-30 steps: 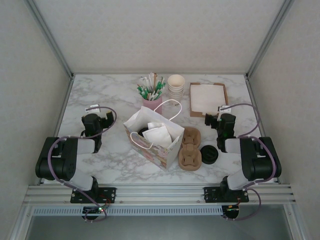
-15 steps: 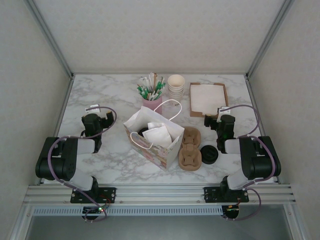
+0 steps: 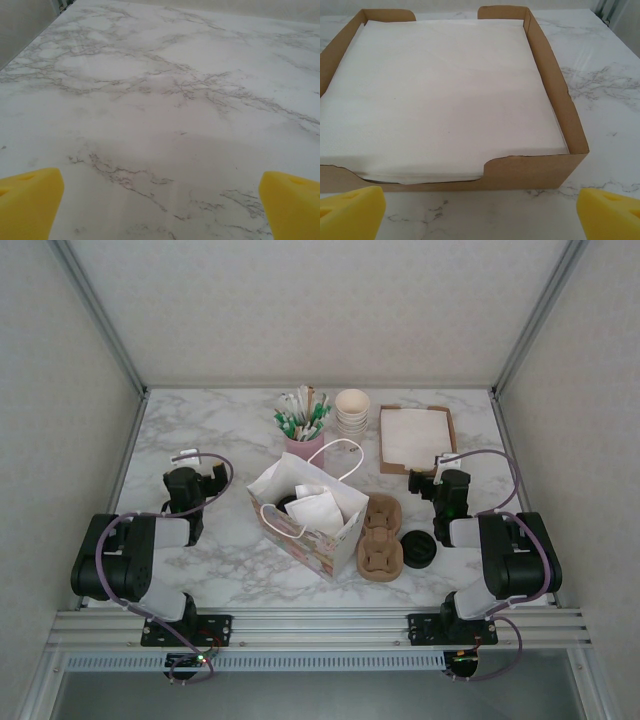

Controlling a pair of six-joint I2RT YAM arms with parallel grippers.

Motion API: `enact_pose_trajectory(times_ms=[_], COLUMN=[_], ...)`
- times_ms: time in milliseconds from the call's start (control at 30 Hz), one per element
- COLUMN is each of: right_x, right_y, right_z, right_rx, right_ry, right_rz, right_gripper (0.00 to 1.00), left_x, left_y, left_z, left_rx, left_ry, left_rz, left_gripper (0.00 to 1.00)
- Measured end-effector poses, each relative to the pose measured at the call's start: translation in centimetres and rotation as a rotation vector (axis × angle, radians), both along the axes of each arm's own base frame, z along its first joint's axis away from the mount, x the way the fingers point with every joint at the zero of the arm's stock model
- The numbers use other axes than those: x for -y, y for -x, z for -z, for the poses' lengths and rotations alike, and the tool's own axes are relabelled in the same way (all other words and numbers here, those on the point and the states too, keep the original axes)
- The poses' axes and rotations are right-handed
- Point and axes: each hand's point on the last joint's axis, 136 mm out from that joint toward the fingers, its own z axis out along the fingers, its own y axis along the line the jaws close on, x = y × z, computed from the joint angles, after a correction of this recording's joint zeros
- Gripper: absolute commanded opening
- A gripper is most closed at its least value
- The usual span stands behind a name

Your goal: Pack the takeout coffee

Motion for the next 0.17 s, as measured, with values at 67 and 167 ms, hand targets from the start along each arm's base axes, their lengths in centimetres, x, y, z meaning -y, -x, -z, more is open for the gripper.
enact_pose_trajectory(times_ms=[67,167], right_x=[0.0,0.0], right_y=[0.0,0.0], right_z=[0.0,0.0], right_rx=[0.0,0.0], right_ry=[0.0,0.0], right_rz=[0.0,0.0], right_gripper=[0.99,0.99], left_x=[0.0,-0.01], left_y=[0.0,0.0], left_z=[0.0,0.0], left_rx=[0.0,0.0], left_ry=[0.0,0.001], left_rz=[0.0,0.001], left_gripper=[1.0,1.0])
